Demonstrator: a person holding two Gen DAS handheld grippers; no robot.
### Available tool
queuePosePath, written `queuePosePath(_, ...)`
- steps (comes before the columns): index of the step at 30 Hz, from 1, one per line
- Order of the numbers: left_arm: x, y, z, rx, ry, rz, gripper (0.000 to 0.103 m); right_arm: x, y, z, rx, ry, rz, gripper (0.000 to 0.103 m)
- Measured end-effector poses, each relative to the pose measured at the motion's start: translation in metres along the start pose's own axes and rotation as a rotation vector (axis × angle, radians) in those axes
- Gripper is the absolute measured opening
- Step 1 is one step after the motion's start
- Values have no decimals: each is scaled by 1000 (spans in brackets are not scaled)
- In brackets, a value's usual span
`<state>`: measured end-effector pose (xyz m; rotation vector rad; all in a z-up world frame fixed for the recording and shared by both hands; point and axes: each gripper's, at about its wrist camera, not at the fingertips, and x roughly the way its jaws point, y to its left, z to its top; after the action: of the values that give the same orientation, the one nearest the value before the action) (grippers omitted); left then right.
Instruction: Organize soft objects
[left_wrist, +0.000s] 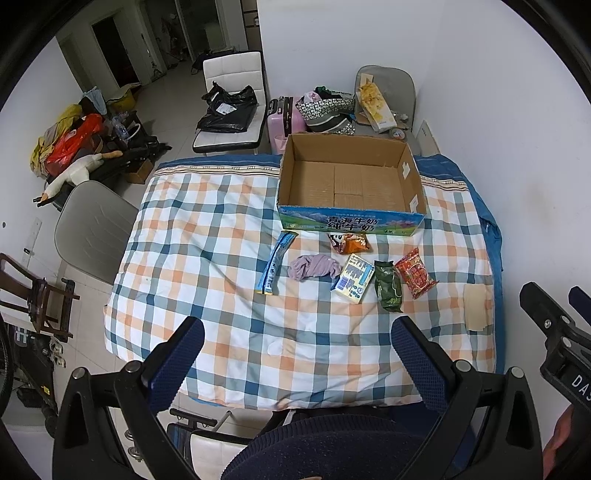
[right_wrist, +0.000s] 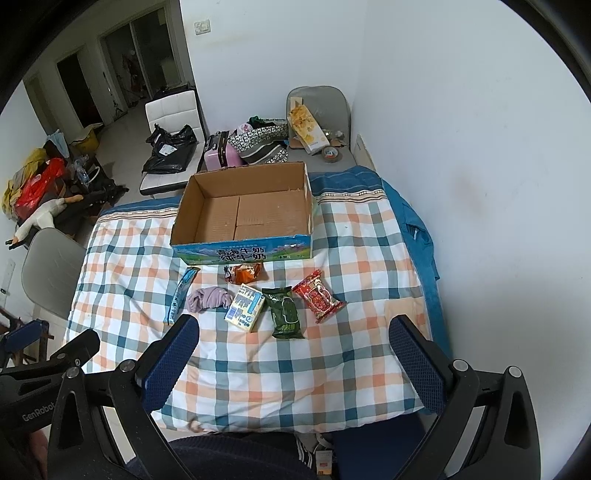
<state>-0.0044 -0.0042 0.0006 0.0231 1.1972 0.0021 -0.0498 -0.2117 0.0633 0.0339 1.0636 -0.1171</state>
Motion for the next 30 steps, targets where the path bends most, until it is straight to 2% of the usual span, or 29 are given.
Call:
queuePosePath(13,-1,0,-1,0,-5,1,103,-4,1,6,4,-5,-2,103)
queuePosePath(21,-2,8,15,1,-21,5,103,-5,1,8,6,-9,0,103)
queuePosePath(23,-8,14,33,0,-28,6,103,-6,1,11,7,-12,3,103)
queuePosePath(30,-17,13,29,3,-64,10,103,-18,-6,16,10,-50,7,103)
